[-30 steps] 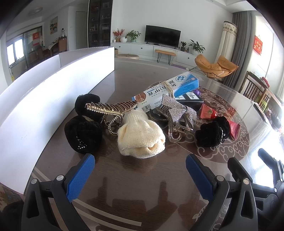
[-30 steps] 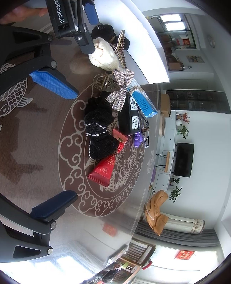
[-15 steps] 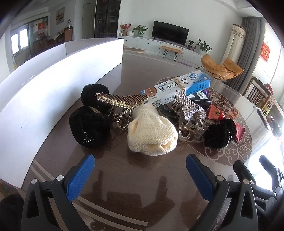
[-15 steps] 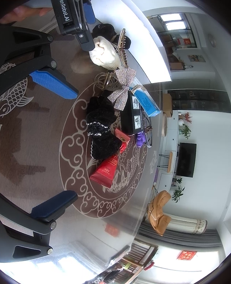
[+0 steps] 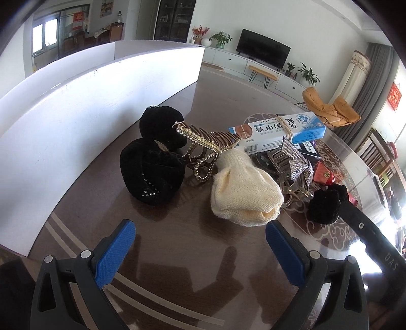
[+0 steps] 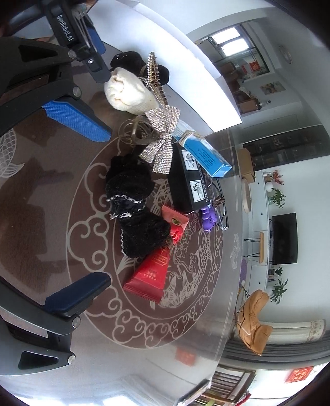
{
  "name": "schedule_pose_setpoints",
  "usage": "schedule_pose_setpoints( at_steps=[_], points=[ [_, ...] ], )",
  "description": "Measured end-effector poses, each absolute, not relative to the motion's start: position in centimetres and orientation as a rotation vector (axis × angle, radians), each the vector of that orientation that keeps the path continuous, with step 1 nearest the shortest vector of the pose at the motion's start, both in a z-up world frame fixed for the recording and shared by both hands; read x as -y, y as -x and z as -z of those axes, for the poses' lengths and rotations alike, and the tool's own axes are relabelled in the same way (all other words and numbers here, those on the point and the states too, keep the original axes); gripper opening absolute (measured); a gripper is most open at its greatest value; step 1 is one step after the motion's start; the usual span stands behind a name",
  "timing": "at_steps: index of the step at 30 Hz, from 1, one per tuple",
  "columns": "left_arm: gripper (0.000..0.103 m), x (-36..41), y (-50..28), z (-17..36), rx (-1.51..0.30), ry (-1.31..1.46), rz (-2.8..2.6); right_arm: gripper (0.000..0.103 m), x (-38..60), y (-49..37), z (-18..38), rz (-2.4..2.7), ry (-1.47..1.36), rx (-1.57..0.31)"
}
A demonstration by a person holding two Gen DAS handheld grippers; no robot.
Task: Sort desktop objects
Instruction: 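Grasp the cream knitted beanie with the left tool while the right tool grasps the black fuzzy hair tie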
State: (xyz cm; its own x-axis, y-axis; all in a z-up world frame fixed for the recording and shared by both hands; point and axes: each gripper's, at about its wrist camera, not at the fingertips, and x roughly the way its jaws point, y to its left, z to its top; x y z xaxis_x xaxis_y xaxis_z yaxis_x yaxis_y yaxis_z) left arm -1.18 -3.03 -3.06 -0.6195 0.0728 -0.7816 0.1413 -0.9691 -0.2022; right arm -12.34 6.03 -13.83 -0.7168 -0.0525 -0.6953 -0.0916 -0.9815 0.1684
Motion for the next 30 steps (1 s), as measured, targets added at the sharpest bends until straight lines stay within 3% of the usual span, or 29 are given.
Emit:
schedule_pose_setpoints(
  at_steps=[8,23,30],
  points=[
    [0.103,3.4,1.0,3.1,-0.366,-1.355,2.747,0.103,-5.5,18.5,16.2,-2.698,1.336,-0.182],
    [0.103,1.6,4.3,3.4,-0.413,-1.522,2.835,0.103,-11.7,10.1,17.3,-2.633,1.346,-0.140],
    [0.103,-1.3,8.7,3.5,-0.095,-1.610,2.830,0.103,-11.6,10.2,17.3,-2.620,1.345,-0.135]
  ],
)
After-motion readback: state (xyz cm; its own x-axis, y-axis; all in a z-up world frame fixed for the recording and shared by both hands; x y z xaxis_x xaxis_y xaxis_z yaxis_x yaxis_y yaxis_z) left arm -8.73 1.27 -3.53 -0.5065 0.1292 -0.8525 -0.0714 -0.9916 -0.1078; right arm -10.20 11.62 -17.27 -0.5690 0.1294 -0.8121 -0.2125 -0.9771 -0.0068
